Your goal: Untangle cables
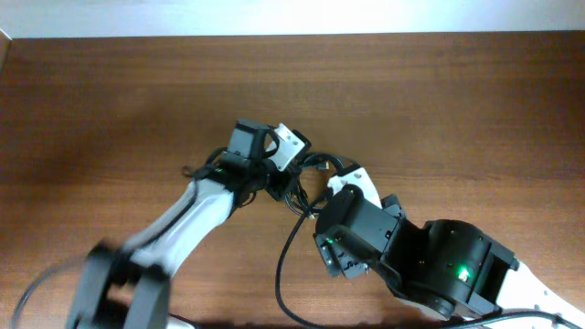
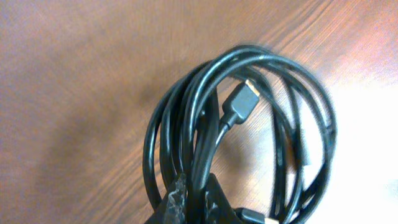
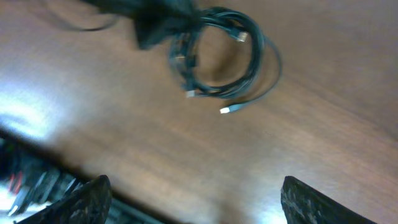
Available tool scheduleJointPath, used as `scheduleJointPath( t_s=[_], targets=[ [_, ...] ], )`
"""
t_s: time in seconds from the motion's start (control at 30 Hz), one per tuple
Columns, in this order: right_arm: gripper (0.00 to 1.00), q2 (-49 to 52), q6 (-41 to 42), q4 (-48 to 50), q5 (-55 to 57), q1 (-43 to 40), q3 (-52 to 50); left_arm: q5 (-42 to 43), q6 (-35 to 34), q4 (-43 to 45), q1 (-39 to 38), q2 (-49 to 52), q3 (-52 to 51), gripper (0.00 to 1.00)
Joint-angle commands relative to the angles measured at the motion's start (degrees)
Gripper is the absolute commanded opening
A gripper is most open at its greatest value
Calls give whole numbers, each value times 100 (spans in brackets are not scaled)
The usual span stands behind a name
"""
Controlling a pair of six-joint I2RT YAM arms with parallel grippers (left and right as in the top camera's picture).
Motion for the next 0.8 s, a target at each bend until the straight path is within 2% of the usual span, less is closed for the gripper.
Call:
scheduleJointPath(
  t_s=[0.0,0.1,0.27,0.37,0.43,0.5,0.67,0.73,0.77],
  targets=[
    [86,15,229,2,1043,24,-46,61,37,-387,-13,-1438,26,0],
    [87,450,225,-13,1635,-44,-94,66,35,-699,-13,-1617,26,0],
    [87,1416,234,249,1744,-782,-94,66,37,-774,-13,-1620,26,0],
    [87,1366,400,610,1696,-1329,-94,-216,96,-831,-13,-1620,26,0],
    [87,1279,1067,608,1244,-2050,-94,-385,96,-833,-13,-1620,26,0],
    [87,1281,1797,616,59,-3222,-96,-385,96,-833,-13,-1622,26,0],
    [86,1287,2487,1123,-2907,-5248,-96,-382,96,-833,-13,-1622,26,0],
    [86,1305,2610,1193,-3038,-5567,-96,-382,96,-833,-13,-1622,26,0],
    [74,1360,2844,1228,-2979,-5873,-122,-380,94,-833,-13,-1622,26,0]
  ],
)
